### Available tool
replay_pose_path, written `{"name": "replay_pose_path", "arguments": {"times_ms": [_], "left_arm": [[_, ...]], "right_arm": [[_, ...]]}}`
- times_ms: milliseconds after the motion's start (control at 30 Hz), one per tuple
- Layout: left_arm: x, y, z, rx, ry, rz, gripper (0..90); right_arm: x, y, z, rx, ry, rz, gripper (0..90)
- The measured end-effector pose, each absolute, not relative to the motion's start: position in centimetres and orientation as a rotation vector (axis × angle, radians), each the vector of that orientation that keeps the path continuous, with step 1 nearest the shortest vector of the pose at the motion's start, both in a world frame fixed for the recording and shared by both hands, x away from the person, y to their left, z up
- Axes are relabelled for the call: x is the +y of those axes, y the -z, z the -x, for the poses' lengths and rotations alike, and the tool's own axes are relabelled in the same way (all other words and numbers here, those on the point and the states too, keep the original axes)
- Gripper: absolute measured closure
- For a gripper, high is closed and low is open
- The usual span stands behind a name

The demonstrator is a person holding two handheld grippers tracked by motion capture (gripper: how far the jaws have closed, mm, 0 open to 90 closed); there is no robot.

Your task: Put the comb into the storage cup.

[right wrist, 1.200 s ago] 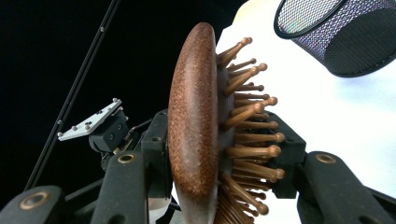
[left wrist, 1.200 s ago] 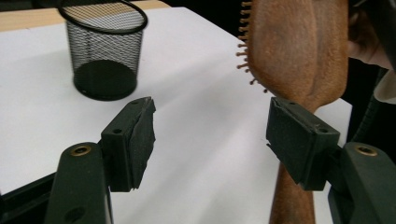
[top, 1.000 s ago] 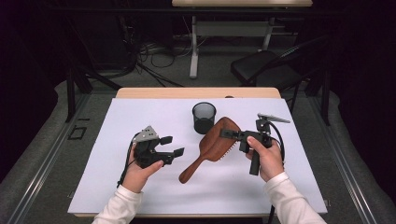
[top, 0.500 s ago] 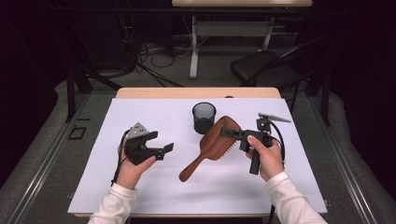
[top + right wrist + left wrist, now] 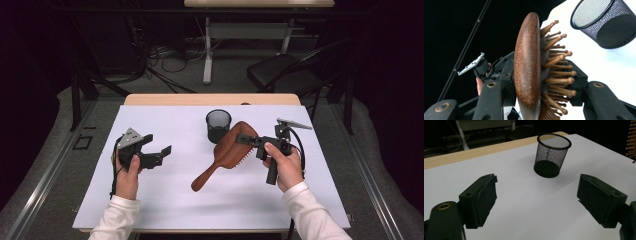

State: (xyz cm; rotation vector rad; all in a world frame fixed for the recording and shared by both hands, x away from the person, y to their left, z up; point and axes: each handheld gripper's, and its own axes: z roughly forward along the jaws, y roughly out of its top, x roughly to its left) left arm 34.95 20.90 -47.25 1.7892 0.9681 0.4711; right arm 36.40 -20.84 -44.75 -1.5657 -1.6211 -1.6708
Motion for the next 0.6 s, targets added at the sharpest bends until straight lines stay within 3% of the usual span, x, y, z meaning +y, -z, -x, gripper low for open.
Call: {"name": "replay_pose_path", "arguments": {"times_ms": [600], "left_arm": [[22.1,47.6,-35.0,0.99,-0.506,-1.785,16.1]], "right_arm": [[-21.6,42.3,-37.4,-1.614,1.708,1.619,51.6]]}}
